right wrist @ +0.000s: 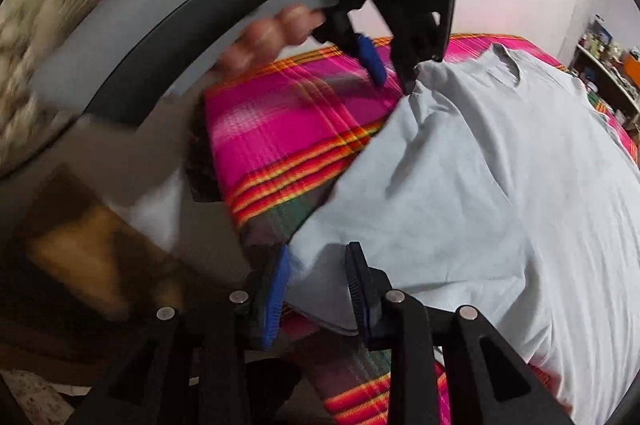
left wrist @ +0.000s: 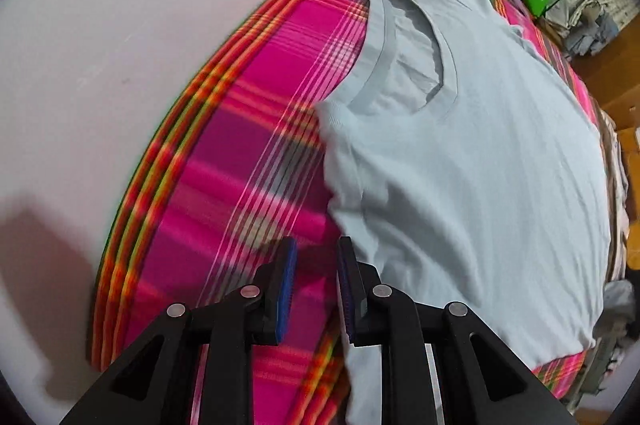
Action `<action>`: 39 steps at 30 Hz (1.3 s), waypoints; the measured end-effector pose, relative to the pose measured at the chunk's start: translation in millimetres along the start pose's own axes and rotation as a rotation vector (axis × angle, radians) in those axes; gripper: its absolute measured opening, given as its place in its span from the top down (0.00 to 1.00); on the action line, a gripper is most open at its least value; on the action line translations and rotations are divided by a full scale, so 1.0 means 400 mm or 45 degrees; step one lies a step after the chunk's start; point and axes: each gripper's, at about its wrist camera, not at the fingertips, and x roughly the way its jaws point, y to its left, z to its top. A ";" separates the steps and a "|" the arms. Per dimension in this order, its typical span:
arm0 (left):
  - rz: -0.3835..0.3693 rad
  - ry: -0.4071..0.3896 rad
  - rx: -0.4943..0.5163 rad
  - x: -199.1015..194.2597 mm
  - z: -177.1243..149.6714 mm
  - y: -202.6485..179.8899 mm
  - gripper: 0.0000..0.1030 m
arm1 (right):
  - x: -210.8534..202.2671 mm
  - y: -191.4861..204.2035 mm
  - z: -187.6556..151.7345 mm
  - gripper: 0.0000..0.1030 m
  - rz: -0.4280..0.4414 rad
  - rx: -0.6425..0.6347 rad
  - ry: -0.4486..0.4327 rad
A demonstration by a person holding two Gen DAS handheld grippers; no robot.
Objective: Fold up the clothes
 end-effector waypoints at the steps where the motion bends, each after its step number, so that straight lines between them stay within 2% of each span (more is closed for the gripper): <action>1: -0.006 -0.004 0.002 0.004 0.010 -0.001 0.80 | 0.002 0.001 -0.001 0.70 -0.011 0.000 -0.004; 6: -0.016 -0.029 0.017 0.009 0.036 -0.010 0.80 | 0.001 -0.013 -0.006 0.72 -0.005 0.084 -0.017; 9: -0.043 -0.073 0.006 0.005 0.024 -0.006 0.80 | -0.003 -0.023 -0.012 0.86 -0.029 0.112 -0.020; 10: -0.043 -0.091 0.012 0.003 0.018 -0.006 0.86 | -0.005 -0.026 -0.013 0.91 -0.032 0.122 -0.018; 12: -0.017 -0.110 0.045 -0.001 0.012 -0.004 0.96 | -0.006 -0.030 -0.012 0.95 -0.034 0.139 -0.005; 17: 0.066 -0.144 0.000 -0.029 -0.032 0.052 0.96 | -0.028 0.002 -0.011 0.97 0.060 0.110 -0.004; 20: 0.147 -0.166 -0.008 -0.048 -0.054 0.089 0.96 | -0.032 0.009 -0.016 0.97 0.082 0.086 0.005; 21: 0.139 -0.147 -0.016 -0.043 -0.052 0.095 0.96 | -0.030 0.005 -0.018 0.97 0.093 0.093 0.014; 23: 0.047 -0.146 -0.045 -0.043 -0.039 0.102 0.96 | -0.026 -0.005 -0.025 0.97 0.102 0.097 0.029; 25: 0.004 -0.150 -0.059 -0.051 -0.045 0.101 0.96 | -0.024 -0.015 -0.034 0.97 0.103 0.092 0.041; 31: -0.037 -0.295 -0.037 -0.110 -0.049 0.045 0.96 | -0.037 0.007 -0.032 0.97 0.108 0.035 0.046; 33: -0.098 -0.330 0.006 -0.122 -0.045 0.005 0.95 | -0.029 0.009 -0.030 0.97 0.109 0.029 0.049; 37: -0.189 -0.175 0.136 -0.041 -0.017 -0.082 0.95 | -0.019 0.019 -0.022 0.97 0.115 0.012 0.046; 39: -0.138 -0.148 0.166 -0.019 -0.021 -0.085 0.92 | -0.017 0.020 -0.019 0.97 0.120 0.009 0.042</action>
